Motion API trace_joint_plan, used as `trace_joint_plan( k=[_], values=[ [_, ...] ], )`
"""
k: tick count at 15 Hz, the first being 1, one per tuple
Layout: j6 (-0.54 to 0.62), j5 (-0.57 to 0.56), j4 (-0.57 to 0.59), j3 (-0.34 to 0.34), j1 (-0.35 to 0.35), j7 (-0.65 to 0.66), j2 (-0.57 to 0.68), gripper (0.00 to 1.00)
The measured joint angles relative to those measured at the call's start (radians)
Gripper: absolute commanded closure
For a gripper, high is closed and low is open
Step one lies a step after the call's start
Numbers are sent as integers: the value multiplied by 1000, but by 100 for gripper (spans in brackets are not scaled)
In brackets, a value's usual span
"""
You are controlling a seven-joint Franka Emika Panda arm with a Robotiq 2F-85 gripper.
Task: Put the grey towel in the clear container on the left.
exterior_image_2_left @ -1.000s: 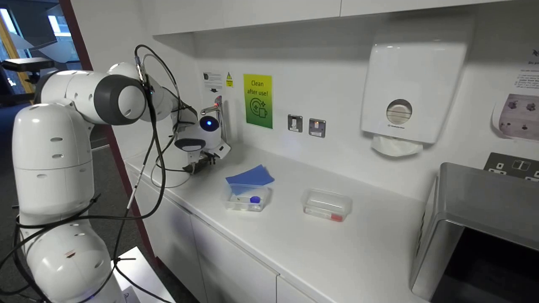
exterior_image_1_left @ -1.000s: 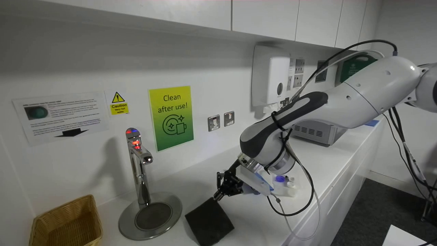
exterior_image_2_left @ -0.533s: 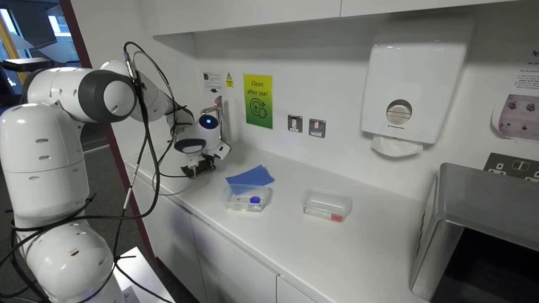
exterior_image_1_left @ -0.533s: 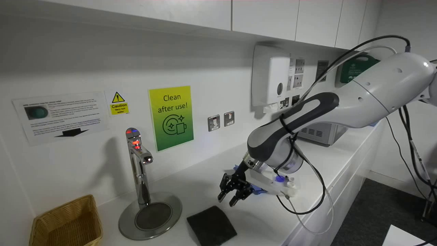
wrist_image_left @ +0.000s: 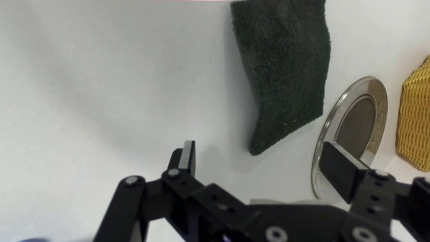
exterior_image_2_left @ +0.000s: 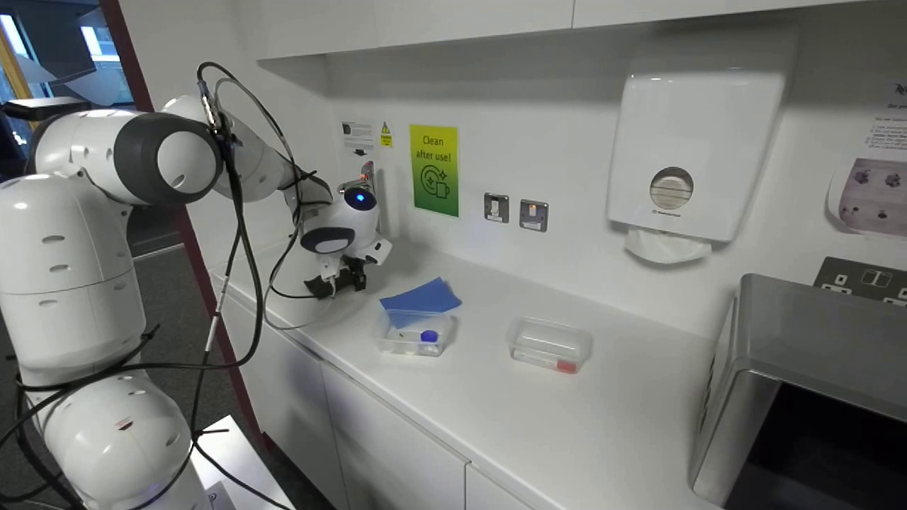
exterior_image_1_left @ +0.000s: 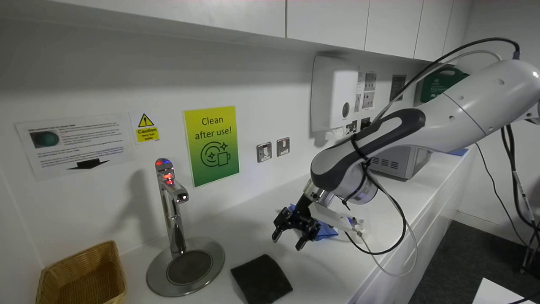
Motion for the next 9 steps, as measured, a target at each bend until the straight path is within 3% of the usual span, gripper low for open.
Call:
trace_joint_plan(
  k=[9],
  values=[
    [-132,-17,47,5,33,-6,14,0]
  ],
)
